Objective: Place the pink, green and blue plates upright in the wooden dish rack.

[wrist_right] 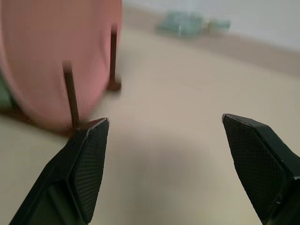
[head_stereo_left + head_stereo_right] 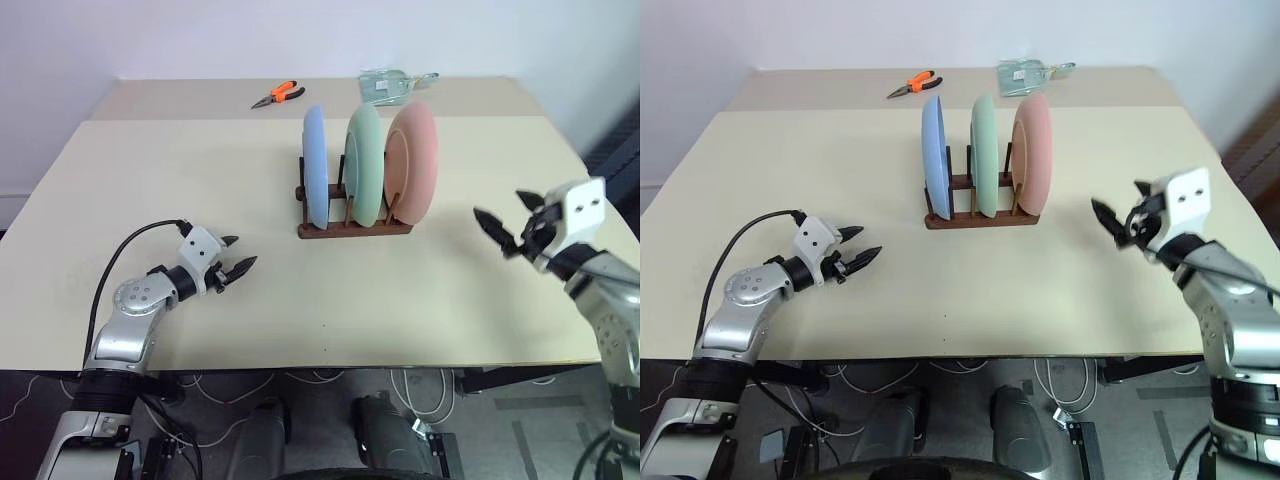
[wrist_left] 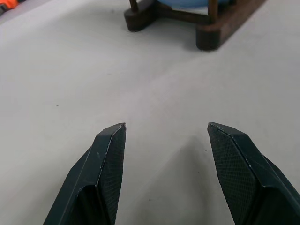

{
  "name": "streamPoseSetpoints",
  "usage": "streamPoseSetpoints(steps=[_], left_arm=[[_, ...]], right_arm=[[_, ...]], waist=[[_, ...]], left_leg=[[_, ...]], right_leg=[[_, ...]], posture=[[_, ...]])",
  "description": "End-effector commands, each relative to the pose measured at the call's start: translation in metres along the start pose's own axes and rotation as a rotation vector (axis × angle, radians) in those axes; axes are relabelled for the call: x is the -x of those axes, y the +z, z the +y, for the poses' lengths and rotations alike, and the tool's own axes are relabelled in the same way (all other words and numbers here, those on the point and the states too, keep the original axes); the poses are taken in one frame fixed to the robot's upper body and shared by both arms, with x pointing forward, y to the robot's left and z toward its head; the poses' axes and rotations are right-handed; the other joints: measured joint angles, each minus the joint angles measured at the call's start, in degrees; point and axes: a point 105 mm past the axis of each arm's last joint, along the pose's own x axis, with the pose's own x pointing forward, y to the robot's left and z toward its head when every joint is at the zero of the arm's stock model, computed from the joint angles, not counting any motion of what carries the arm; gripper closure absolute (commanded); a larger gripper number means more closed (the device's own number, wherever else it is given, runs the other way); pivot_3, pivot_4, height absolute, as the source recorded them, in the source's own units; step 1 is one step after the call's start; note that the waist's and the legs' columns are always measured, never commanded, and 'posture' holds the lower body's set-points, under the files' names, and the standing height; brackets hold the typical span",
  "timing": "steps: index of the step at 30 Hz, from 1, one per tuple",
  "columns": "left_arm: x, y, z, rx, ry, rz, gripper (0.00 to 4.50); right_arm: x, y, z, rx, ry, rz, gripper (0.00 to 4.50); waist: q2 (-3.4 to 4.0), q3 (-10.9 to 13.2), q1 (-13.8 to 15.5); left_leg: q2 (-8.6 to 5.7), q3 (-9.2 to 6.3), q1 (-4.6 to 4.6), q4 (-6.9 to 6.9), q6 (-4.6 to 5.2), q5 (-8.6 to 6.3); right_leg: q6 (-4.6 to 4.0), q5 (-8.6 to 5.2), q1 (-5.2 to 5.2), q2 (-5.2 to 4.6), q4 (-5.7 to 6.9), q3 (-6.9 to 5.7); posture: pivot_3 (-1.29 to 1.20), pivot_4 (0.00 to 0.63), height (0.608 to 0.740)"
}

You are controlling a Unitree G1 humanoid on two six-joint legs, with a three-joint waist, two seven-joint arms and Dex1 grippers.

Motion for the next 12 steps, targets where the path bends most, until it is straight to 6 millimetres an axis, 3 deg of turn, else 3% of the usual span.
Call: streamPoseSetpoints(steps=[1,12], left_arm=[[0.007,0.009,0.008,-0.029,0.029,-0.03,1.67],[0.013,0.016,0.003,-0.004,0.052,-0.05,1.67]], right_arm=[[-0.004,0.006,0.002,0.051,0.019,-0.049,0.58],[-0.022,-0.003,0.001,0.064,0.042,-0.057,0.58]], waist=[[-0.01,0.0,-0.1],[-0.04,0.0,0.3]], left_leg=[[0.0,0.0,-0.01,0.02,0.0,0.0],[-0.01,-0.03,-0.02,0.05,0.0,0.0]], right_leg=[[0.0,0.0,0.0,0.0,0.0,0.0],[0.16,0.08,0.06,-0.01,-0.03,0.0]], posture=[[0.0,0.15,0.74],[0.0,0.15,0.74]])
